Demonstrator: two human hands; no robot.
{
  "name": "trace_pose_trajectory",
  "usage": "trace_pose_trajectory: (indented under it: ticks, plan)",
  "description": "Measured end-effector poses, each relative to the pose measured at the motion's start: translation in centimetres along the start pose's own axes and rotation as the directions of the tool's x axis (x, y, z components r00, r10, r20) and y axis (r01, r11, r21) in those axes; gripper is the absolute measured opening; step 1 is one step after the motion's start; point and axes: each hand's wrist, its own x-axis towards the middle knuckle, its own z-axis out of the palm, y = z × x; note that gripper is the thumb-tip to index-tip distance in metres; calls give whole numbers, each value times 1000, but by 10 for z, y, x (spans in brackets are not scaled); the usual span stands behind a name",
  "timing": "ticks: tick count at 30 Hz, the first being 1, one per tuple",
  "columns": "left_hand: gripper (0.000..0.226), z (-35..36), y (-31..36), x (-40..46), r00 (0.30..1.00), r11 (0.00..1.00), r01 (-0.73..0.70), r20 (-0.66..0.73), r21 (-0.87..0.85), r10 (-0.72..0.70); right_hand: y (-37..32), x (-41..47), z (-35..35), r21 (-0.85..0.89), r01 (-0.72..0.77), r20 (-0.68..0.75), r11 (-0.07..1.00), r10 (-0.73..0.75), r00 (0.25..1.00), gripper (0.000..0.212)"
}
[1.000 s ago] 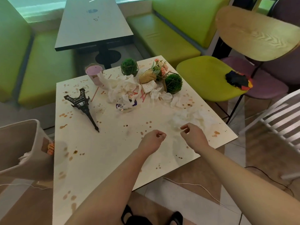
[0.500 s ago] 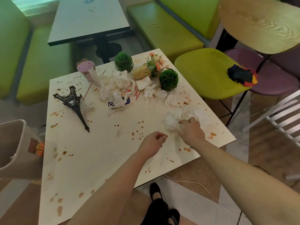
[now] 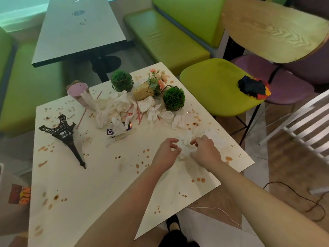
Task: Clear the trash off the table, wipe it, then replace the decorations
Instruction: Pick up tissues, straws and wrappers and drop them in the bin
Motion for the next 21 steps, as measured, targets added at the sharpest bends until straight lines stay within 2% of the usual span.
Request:
trace_pose_trajectory:
  ticks: [3, 8, 10, 14, 16, 18, 21]
  plan:
    - [34, 4, -2, 10, 1000, 999, 1, 28, 49, -2, 3, 1, 10, -155, 21, 27, 988, -17, 999, 39]
    - [39, 7, -9, 19, 995, 988, -12, 98, 155, -3, 13, 3, 13, -142, 37, -43, 989, -44, 998, 22]
    - [43, 9, -12, 20, 995, 983, -30, 101, 180, 12, 15, 3, 11, -53, 35, -59, 998, -38, 998, 21]
    - [55, 8, -7, 19, 993, 973, -114, 63, 200, 103, 4, -3, -1, 298, 71, -130, 952, -33, 991, 11]
    - [55, 6, -1, 20, 989, 977, -143, 46, 156, 137, -5, -6, -13, 544, 45, -128, 838, 30, 991, 7]
    - [50, 4, 4, 21, 989, 987, -144, 31, 67, 142, -11, -7, -25, 765, -6, -64, 644, 85, 994, 9]
    - [34, 0, 8, 22, 994, 994, -111, 3, -9, 111, -17, -8, -35, 917, -76, 48, 392, 81, 996, 14]
